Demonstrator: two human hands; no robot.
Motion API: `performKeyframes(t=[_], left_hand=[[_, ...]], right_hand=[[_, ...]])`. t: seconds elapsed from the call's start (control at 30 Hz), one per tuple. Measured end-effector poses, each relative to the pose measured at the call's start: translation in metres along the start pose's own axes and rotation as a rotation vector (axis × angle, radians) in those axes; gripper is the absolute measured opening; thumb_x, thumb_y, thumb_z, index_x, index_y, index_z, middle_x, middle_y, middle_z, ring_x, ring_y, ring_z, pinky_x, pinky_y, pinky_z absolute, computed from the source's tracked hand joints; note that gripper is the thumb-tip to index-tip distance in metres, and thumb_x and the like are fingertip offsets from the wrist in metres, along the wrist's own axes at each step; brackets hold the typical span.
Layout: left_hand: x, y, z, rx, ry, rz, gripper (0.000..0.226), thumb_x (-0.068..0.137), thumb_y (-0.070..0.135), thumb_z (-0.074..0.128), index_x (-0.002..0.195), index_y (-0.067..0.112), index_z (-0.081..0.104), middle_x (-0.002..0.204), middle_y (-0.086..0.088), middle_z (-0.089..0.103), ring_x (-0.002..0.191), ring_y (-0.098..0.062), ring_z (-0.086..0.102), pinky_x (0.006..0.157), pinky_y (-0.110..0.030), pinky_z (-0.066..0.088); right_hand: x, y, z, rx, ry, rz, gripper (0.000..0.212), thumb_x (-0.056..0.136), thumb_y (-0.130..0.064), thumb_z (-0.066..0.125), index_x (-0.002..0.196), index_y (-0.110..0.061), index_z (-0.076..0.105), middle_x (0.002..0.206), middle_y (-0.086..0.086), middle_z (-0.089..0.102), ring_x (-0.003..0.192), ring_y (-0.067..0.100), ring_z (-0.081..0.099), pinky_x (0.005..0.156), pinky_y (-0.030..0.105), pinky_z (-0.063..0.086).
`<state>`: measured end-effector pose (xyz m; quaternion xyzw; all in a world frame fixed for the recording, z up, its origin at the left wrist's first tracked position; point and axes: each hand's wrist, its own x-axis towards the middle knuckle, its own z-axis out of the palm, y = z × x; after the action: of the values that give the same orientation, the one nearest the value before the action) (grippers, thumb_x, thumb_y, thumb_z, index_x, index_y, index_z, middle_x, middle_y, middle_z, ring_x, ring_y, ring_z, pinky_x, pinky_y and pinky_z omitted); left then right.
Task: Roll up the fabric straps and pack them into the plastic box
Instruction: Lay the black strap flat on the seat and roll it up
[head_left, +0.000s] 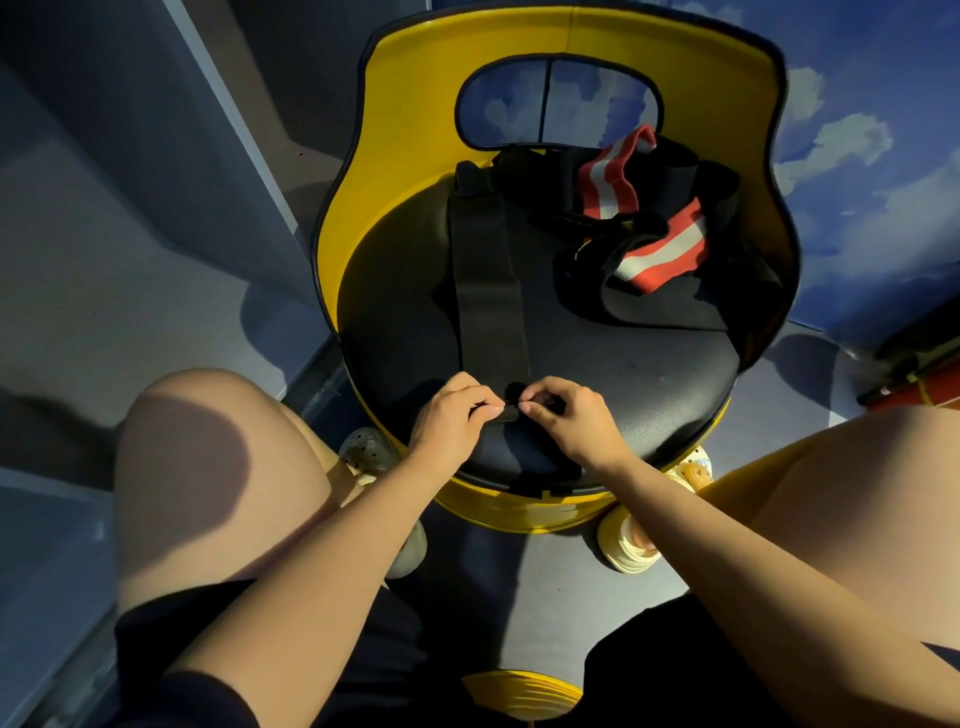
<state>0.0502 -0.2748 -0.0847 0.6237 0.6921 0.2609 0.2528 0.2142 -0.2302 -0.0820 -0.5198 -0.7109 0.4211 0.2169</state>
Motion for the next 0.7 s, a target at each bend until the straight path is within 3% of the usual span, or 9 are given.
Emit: performKeyframes(t=[0.2, 0.3, 0.43, 0.5, 0.6, 0.7], left_hand=[[0.0, 0.002, 0.0, 0.147, 0.083, 0.026, 0.014, 0.089, 0.02, 0.061, 0.098, 0.013, 0.069, 0.096, -0.007, 0.059, 0.096, -0.024, 0.052, 0.078, -0.031, 0.042], [0.001, 0.002, -0.002, 0.294, 0.11, 0.135, 0.017, 0.089, 0.023, 0.061, 0.101, 0.014, 0.068, 0.101, -0.005, 0.061, 0.097, -0.025, 0.054, 0.082, -0.037, 0.043], [0.0, -0.001, -0.007, 0.497, 0.082, 0.336, 0.023, 0.084, 0.034, 0.055, 0.088, 0.017, 0.071, 0.088, 0.0, 0.06, 0.083, -0.022, 0.058, 0.074, -0.035, 0.049], [-0.002, -0.005, -0.008, 0.569, 0.057, 0.395, 0.023, 0.076, 0.037, 0.07, 0.088, 0.017, 0.07, 0.088, -0.001, 0.058, 0.082, -0.021, 0.058, 0.072, -0.035, 0.05], [-0.005, -0.006, -0.008, 0.625, -0.004, 0.38, 0.035, 0.065, 0.033, 0.083, 0.094, 0.015, 0.071, 0.085, -0.002, 0.058, 0.079, -0.022, 0.06, 0.068, -0.034, 0.05], [-0.002, -0.006, -0.01, 0.572, -0.031, 0.339, 0.027, 0.08, 0.021, 0.072, 0.105, 0.013, 0.068, 0.092, -0.006, 0.058, 0.087, -0.026, 0.06, 0.074, -0.038, 0.048]], right_hand=[[0.007, -0.004, 0.003, -0.091, 0.029, -0.002, 0.011, 0.088, -0.021, 0.064, 0.091, -0.012, 0.069, 0.094, 0.001, 0.062, 0.088, 0.01, 0.052, 0.071, 0.015, 0.033], [0.01, -0.003, 0.004, -0.125, 0.028, 0.012, 0.012, 0.088, -0.021, 0.063, 0.092, -0.012, 0.069, 0.097, 0.004, 0.062, 0.091, 0.014, 0.055, 0.072, 0.016, 0.034], [0.015, -0.003, 0.005, -0.163, 0.028, 0.023, 0.012, 0.088, -0.02, 0.063, 0.092, -0.011, 0.069, 0.099, 0.006, 0.063, 0.09, 0.016, 0.055, 0.071, 0.016, 0.033], [0.015, -0.003, 0.005, -0.173, 0.028, 0.027, 0.012, 0.089, -0.021, 0.062, 0.092, -0.012, 0.069, 0.1, 0.006, 0.062, 0.086, 0.012, 0.051, 0.07, 0.015, 0.031], [0.016, -0.002, 0.004, -0.187, 0.024, 0.031, 0.012, 0.089, -0.022, 0.061, 0.09, -0.013, 0.068, 0.099, 0.005, 0.061, 0.084, 0.01, 0.049, 0.069, 0.016, 0.031], [0.018, -0.001, 0.005, -0.201, 0.024, 0.041, 0.012, 0.089, -0.023, 0.062, 0.089, -0.012, 0.068, 0.097, 0.004, 0.059, 0.084, 0.012, 0.049, 0.068, 0.017, 0.031]])
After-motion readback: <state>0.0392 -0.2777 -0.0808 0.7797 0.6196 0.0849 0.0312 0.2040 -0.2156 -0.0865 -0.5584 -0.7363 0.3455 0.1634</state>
